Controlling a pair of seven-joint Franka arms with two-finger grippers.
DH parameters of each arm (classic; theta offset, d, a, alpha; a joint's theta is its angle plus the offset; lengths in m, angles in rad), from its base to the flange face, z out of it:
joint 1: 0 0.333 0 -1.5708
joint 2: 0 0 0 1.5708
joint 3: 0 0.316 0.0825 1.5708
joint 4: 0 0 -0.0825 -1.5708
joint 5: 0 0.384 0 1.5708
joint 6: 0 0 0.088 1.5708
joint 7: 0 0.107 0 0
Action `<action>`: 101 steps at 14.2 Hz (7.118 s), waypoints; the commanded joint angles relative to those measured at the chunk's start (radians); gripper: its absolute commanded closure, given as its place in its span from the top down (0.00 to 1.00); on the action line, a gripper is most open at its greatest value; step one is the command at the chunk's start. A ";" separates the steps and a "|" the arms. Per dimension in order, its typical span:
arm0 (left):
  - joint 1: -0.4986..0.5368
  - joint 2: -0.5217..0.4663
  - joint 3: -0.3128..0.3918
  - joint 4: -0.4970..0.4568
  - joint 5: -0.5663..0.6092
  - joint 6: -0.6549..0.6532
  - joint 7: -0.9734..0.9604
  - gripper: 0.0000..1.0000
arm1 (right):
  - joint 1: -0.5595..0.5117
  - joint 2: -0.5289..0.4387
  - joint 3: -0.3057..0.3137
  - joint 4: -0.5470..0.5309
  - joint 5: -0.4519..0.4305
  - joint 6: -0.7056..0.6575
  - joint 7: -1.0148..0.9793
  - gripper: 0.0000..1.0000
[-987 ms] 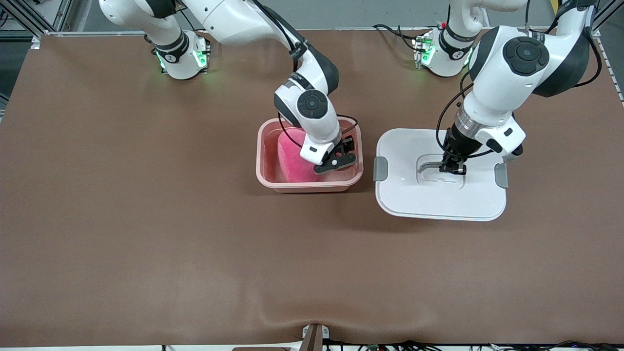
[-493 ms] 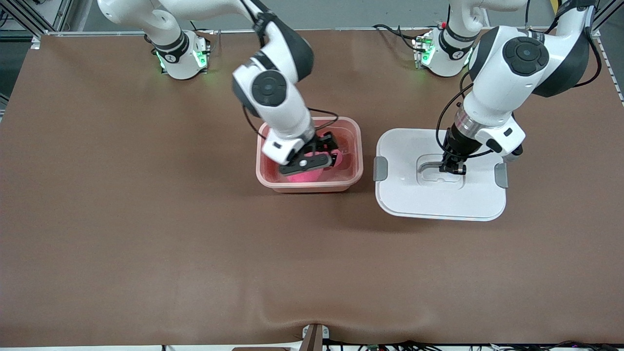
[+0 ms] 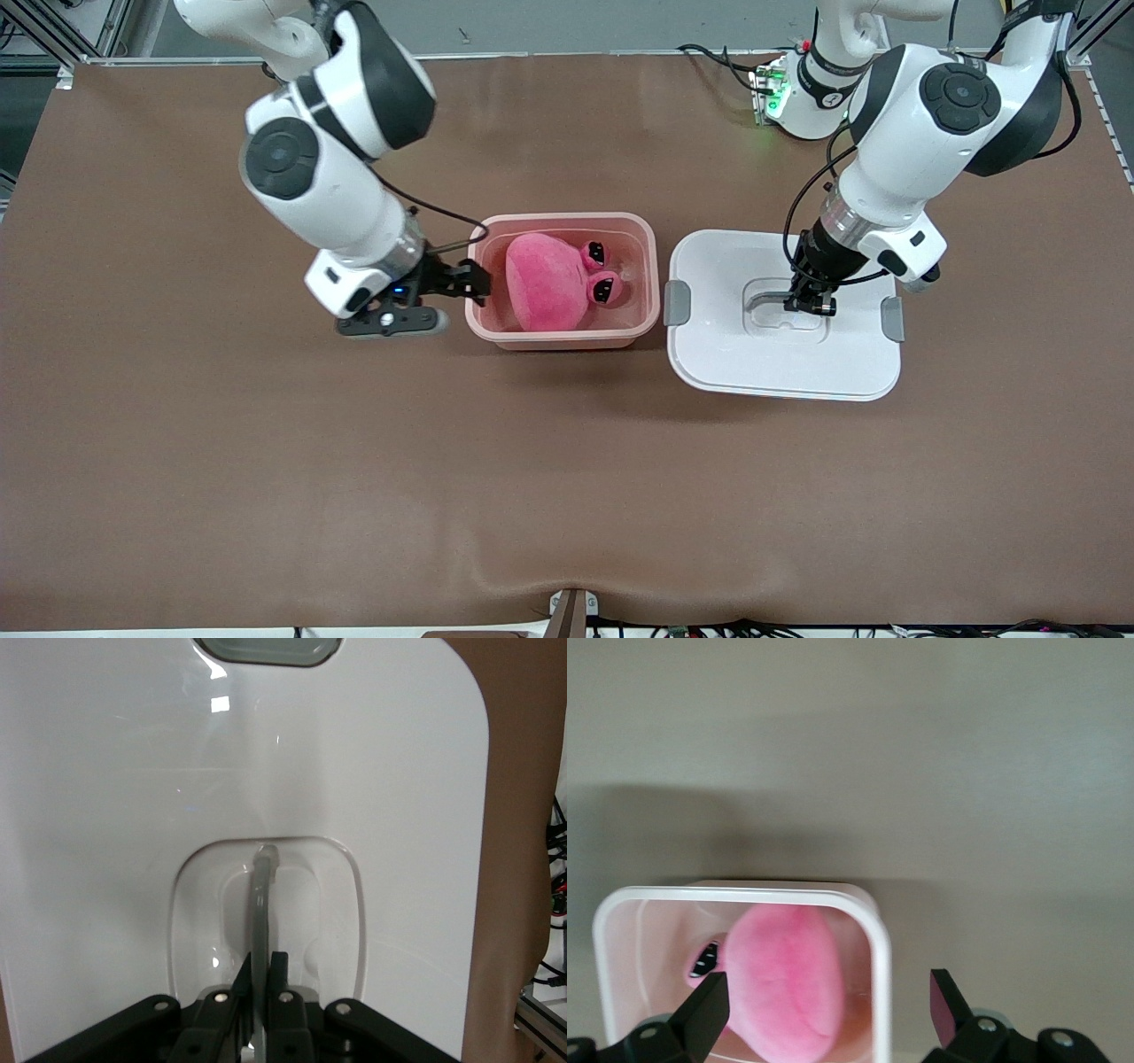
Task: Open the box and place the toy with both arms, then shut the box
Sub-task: 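Withdraw the right gripper while the left gripper carries the lid over the container, then lower the white lid onto the pink container with the left gripper, then press the lid down and release the handle with the left gripper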
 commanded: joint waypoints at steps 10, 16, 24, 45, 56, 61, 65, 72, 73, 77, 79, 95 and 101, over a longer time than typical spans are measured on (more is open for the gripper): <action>-0.017 0.025 -0.130 0.021 -0.019 0.060 -0.079 0.00 | -0.364 -0.207 0.020 -0.061 -0.102 -0.235 -0.408 1.00; -0.023 0.007 -0.217 0.080 -0.015 0.063 -0.219 0.00 | -0.526 -0.319 0.020 -0.049 -0.151 -0.334 -0.594 1.00; -0.068 0.111 -0.309 0.143 0.017 0.063 -0.305 0.00 | -0.579 -0.383 0.016 -0.040 -0.188 -0.419 -0.543 1.00; -0.282 0.369 -0.308 0.273 0.381 0.032 -0.834 0.00 | -0.571 -0.371 0.020 -0.038 -0.160 -0.434 -0.405 1.00; -0.313 0.407 -0.309 0.272 0.479 0.038 -0.990 0.00 | -0.573 -0.365 0.020 -0.037 -0.159 -0.431 -0.408 1.00; -0.322 0.419 -0.309 0.273 0.496 0.043 -0.998 0.00 | -0.605 -0.364 0.016 -0.034 -0.147 -0.445 -0.421 1.00; -0.322 0.419 -0.309 0.276 0.496 0.046 -1.010 0.00 | -0.602 -0.360 0.017 -0.031 -0.146 -0.445 -0.441 1.00; -0.322 0.428 -0.309 0.276 0.499 0.067 -1.032 0.00 | -0.596 -0.362 0.023 -0.022 -0.148 -0.443 -0.442 1.00; -0.325 0.428 -0.309 0.275 0.502 0.067 -1.033 0.00 | -0.589 -0.362 0.026 -0.022 -0.150 -0.434 -0.442 1.00; -0.335 0.442 -0.309 0.272 0.534 0.067 -1.037 0.00 | -0.545 -0.362 0.031 -0.026 -0.160 -0.410 -0.431 1.00; -0.335 0.444 -0.309 0.270 0.534 0.067 -1.037 0.00 | -0.531 -0.360 0.031 -0.028 -0.165 -0.407 -0.431 1.00; -0.335 0.444 -0.308 0.249 0.577 0.067 -1.115 0.00 | -0.528 -0.324 0.029 -0.031 -0.165 -0.371 -0.430 1.00; -0.336 0.471 -0.308 0.281 0.591 0.083 -1.167 0.00 | -0.543 -0.324 0.026 -0.032 -0.163 -0.379 -0.439 1.00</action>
